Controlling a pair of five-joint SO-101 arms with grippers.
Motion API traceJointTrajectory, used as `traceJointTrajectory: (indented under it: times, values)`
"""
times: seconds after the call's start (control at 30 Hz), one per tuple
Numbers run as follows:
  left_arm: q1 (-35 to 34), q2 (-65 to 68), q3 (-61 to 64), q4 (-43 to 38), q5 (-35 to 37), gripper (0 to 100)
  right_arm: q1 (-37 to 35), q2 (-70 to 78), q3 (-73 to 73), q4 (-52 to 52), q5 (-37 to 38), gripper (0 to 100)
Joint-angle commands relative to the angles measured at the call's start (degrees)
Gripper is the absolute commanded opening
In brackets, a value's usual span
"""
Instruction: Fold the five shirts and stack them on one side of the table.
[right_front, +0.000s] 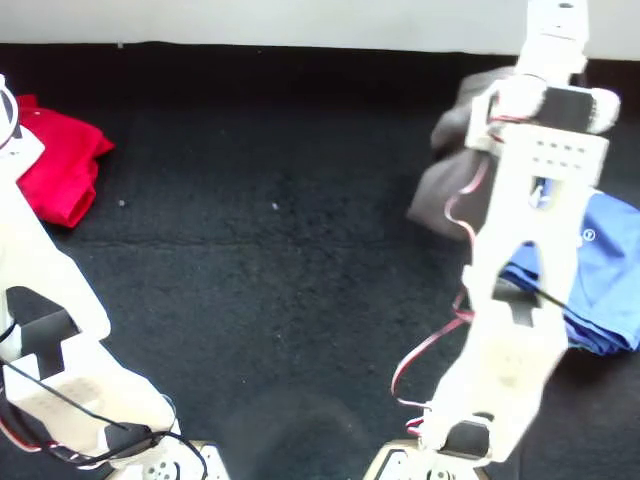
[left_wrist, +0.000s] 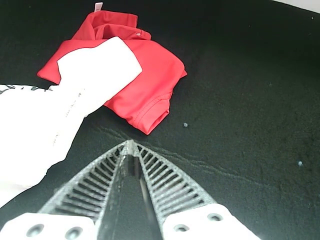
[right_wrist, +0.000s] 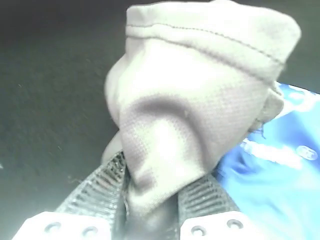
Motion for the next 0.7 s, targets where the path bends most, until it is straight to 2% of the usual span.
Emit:
traceJointTrajectory:
  times: [0.0,0.17,0.47,0.57,0.67]
  values:
    - [0.5,-0.2,0.0,-0.3,-0.5,1,5.0,-13.2,10.7,0.6,4.6,0.6]
    - [0.6,-0.2,0.0,-0.3,-0.5,1,12.3,-15.8,19.3,0.2,10.1,0.6]
    - [0.6,-0.2,0.0,-0.3,-0.5,1,25.3,-7.7,19.2,-8.1,25.5,0.6]
    - [0.6,-0.2,0.0,-0.3,-0.5,1,27.3,-6.5,19.2,-9.5,29.9,0.6]
    - [0.6,-0.2,0.0,-0.3,-0.5,1,25.5,-6.7,18.9,-9.1,31.8,0.6]
